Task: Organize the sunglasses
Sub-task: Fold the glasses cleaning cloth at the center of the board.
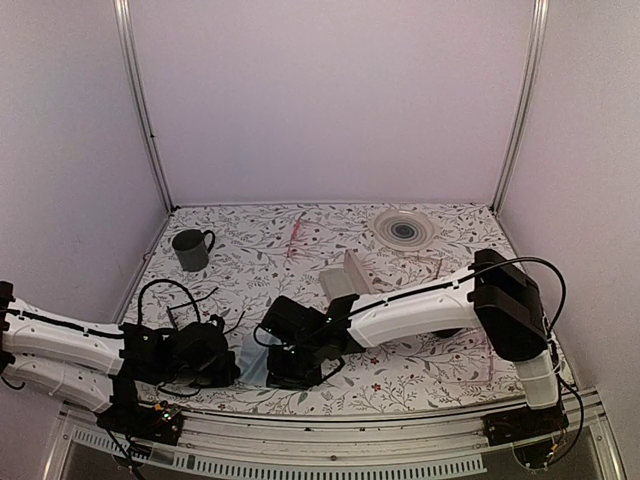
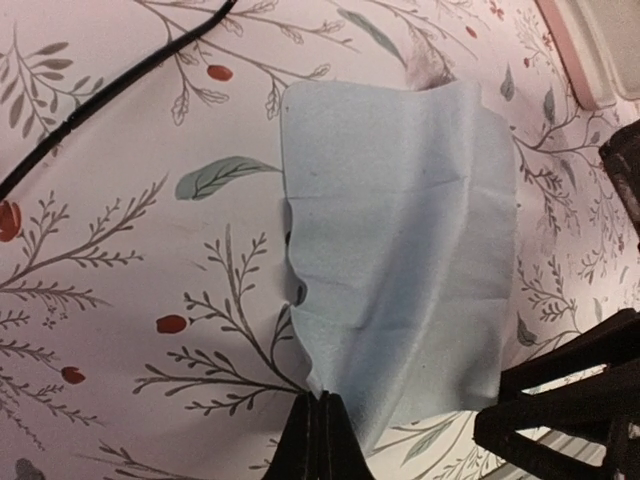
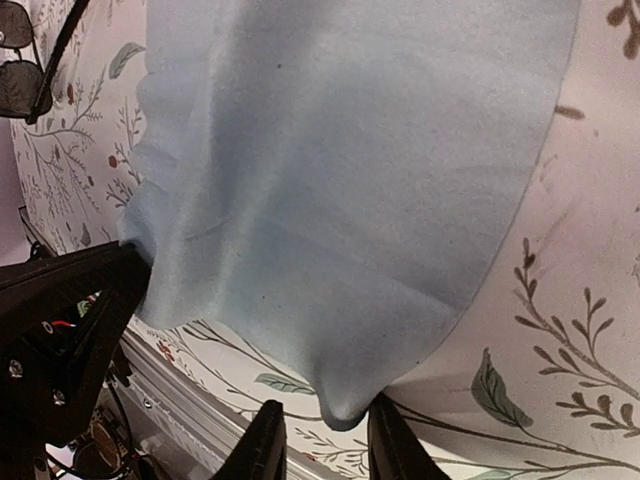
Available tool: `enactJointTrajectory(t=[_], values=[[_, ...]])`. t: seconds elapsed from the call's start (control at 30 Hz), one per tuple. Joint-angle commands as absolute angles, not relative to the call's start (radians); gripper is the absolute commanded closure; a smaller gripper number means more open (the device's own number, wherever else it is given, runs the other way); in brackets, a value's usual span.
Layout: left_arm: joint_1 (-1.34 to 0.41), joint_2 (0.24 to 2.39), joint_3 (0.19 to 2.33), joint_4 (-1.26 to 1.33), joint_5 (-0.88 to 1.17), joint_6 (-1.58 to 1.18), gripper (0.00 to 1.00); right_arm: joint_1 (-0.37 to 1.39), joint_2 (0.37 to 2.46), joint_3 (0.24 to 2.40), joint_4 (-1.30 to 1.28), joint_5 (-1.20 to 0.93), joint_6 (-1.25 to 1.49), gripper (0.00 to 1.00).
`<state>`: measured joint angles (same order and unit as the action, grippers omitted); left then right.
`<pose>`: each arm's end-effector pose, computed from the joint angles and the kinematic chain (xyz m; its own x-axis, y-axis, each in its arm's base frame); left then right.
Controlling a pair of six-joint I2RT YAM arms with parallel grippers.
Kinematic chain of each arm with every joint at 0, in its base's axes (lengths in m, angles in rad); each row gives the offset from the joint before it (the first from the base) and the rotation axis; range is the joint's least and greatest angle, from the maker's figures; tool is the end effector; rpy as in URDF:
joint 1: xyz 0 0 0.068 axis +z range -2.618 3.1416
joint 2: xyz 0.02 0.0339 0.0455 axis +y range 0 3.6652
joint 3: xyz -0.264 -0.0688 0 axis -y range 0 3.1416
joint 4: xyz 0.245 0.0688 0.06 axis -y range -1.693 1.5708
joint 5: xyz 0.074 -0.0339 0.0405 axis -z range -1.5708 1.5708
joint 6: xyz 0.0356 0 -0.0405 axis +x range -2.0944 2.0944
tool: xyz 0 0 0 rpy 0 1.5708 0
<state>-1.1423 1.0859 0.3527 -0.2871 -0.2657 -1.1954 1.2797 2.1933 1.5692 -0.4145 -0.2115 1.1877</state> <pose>0.0816 -0.1560 0.1353 -0.8933 -0.2050 -0.4000 -0.0286 0.9140 -0.4046 0.1257 0.4457 0.1397 -0.9895 -0.1429 -0.0219 -0.1321 0.8324 0.5383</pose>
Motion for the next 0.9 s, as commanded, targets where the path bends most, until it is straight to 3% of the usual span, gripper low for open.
enactJointTrajectory(t=[0.0,0.3,0.87], values=[[-1.142,1.063,0.321,-0.229,-0.263,-1.167,1.0,1.287,2.25,1.571,-0.494,-0.195,1.223,0.74],[-1.142,1.051,0.293,-0.137,-0.21,-1.115,1.0,1.287,2.224,1.517,-0.488,-0.166,1.259,1.0],[-1.144,1.07,0.298,-0.046,-0.07,-1.103,1.0,1.287,2.055,1.37,-0.492,-0.107,1.263,1.0]])
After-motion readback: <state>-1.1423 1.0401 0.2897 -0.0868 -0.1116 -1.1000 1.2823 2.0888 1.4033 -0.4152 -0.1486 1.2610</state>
